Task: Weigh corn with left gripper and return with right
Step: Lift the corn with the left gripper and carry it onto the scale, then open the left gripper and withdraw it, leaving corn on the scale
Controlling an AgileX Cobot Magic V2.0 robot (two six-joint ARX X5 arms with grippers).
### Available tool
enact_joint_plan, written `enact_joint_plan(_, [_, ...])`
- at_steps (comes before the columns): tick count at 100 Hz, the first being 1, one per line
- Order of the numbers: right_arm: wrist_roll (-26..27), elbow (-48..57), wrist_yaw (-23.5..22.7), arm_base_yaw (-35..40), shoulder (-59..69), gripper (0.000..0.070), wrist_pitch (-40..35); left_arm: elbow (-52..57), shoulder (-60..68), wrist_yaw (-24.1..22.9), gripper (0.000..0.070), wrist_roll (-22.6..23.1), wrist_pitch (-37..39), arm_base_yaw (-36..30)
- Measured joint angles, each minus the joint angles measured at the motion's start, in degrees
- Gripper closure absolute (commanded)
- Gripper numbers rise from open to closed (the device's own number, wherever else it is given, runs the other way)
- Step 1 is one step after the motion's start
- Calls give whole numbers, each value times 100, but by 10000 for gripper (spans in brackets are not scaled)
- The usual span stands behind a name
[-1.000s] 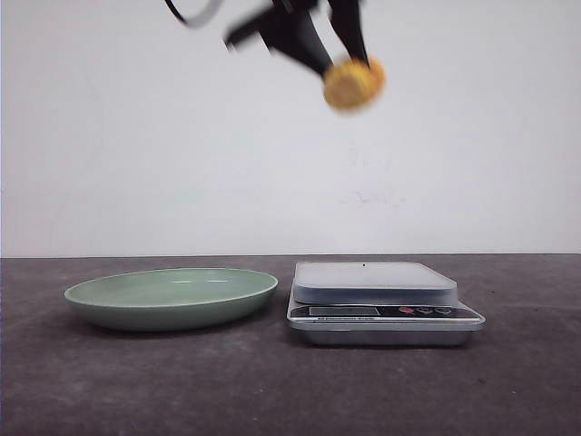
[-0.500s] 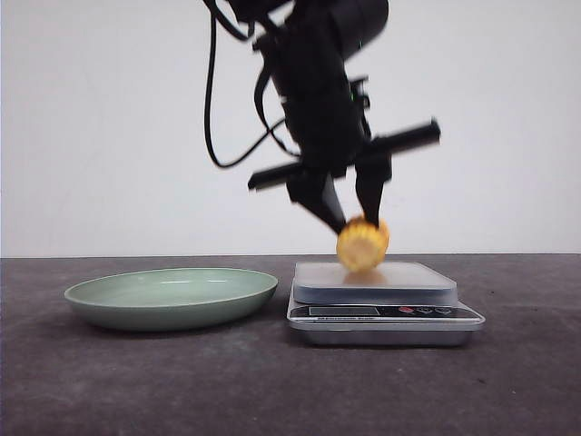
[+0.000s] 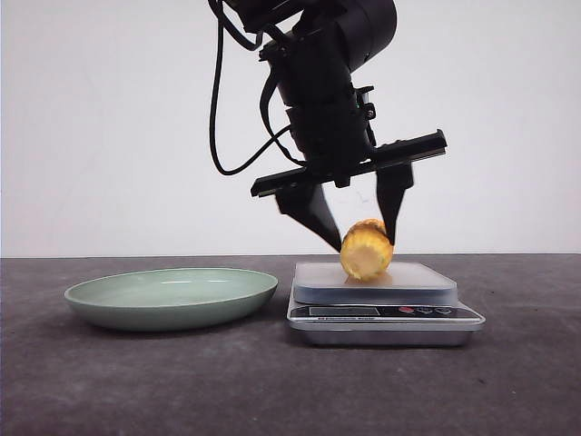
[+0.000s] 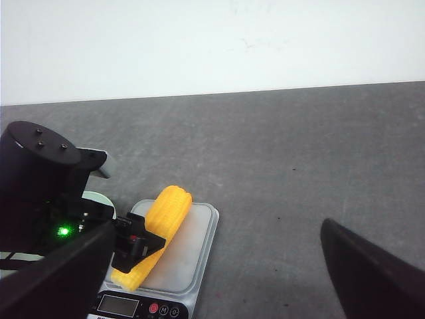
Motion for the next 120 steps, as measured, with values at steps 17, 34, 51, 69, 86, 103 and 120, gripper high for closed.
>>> enact_joint_plan(17, [-2, 0, 0, 0, 0, 72, -26, 2, -7, 0, 265, 157, -28, -85])
enact_joint_plan(34, [-2, 0, 0, 4, 0, 72, -28, 22, -289, -391, 265, 507, -216, -120])
enact_joint_plan(51, [-2, 0, 0, 9, 0, 72, -28, 55, -1187, -1139, 265, 1104, -365, -81])
enact_joint_plan(69, [-2, 0, -2, 9, 0, 72, -28, 109, -2420, -1189, 266, 1502, -673, 111])
enact_joint_plan(86, [-2, 0, -4, 15, 20, 71, 0, 109, -3709, -1279, 266, 1816, -1029, 68])
enact_joint_plan(103, [-2, 2, -4, 46, 94, 71, 72, 131, -5265, -2100, 265, 2243, -1475, -245])
enact_joint_plan(120, [-4, 2, -142, 129, 170, 71, 234, 166, -6485, -2382, 266, 2302, -2433, -280])
